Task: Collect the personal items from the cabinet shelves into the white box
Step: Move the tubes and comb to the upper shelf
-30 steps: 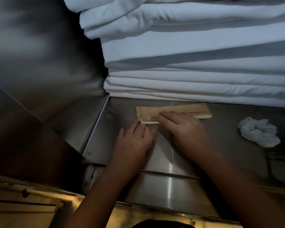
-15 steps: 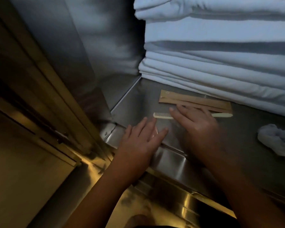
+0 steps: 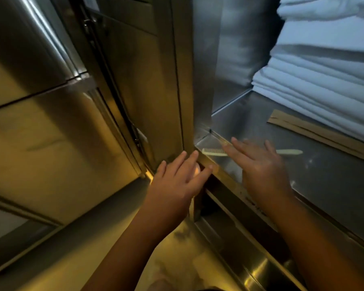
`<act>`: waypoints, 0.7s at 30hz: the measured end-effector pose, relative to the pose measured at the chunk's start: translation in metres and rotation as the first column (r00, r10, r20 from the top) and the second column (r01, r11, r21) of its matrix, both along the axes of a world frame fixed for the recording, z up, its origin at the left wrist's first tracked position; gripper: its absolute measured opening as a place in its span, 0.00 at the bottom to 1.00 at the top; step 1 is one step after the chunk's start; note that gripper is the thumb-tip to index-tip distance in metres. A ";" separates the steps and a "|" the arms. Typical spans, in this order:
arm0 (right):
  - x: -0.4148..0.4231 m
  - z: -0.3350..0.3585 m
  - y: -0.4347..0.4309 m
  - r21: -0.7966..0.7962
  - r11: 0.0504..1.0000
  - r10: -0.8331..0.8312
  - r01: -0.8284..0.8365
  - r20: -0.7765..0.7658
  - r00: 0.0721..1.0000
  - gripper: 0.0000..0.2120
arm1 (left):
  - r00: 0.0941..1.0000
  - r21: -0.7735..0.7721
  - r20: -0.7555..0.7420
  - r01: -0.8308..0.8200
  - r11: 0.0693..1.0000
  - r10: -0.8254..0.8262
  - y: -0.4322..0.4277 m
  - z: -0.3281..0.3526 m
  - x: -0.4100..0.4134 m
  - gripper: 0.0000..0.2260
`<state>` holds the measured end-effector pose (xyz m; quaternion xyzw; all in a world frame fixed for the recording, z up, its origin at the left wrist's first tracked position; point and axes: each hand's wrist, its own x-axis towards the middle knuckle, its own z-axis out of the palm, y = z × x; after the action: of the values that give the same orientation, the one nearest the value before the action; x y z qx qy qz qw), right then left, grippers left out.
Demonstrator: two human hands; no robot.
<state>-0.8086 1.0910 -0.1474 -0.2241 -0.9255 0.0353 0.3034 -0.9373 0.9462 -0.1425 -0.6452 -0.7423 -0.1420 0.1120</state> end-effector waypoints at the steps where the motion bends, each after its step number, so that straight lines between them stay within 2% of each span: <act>1: -0.005 0.000 -0.006 0.005 1.000 0.027 -0.027 0.002 1.000 0.19 | 1.000 0.011 -0.001 -0.029 1.000 0.029 -0.009 0.000 -0.003 0.33; 3: -0.017 -0.001 -0.020 0.017 0.997 0.075 -0.076 0.015 0.997 0.21 | 0.995 0.039 0.005 -0.095 0.995 0.095 -0.029 0.000 -0.008 0.33; 7: -0.044 0.000 -0.059 0.035 0.983 0.183 -0.183 0.003 0.983 0.18 | 0.981 0.076 0.012 -0.196 0.978 0.196 -0.073 -0.001 -0.016 0.30; 10: -0.067 -0.001 -0.098 0.015 0.965 0.263 -0.263 -0.001 0.965 0.22 | 0.961 0.088 0.014 -0.276 0.957 0.276 -0.115 -0.001 -0.026 0.28; 12: -0.082 -0.001 -0.128 0.009 0.945 0.326 -0.326 0.008 0.945 0.17 | 0.939 0.088 0.026 -0.343 0.935 0.342 -0.149 -0.002 -0.031 0.27; 14: -0.098 -0.001 -0.161 -0.001 0.921 0.390 -0.390 0.011 0.921 0.16 | 0.913 0.080 0.043 -0.408 0.909 0.406 -0.188 -0.002 -0.035 0.28; 17: -0.125 0.001 -0.215 0.007 0.876 0.482 -0.482 0.009 0.876 0.22 | 0.860 0.069 0.054 -0.511 0.857 0.508 -0.247 -0.001 -0.042 0.29; 21: -0.158 0.007 -0.287 0.017 0.788 0.615 -0.615 0.001 0.788 0.20 | 0.764 0.078 0.038 -0.644 0.761 0.644 -0.322 0.003 -0.051 0.30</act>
<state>-0.9662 0.8044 -0.1407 0.0917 -0.9475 0.1250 0.2796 -0.9882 0.6237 -0.1399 -0.3451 -0.9123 -0.1299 0.1783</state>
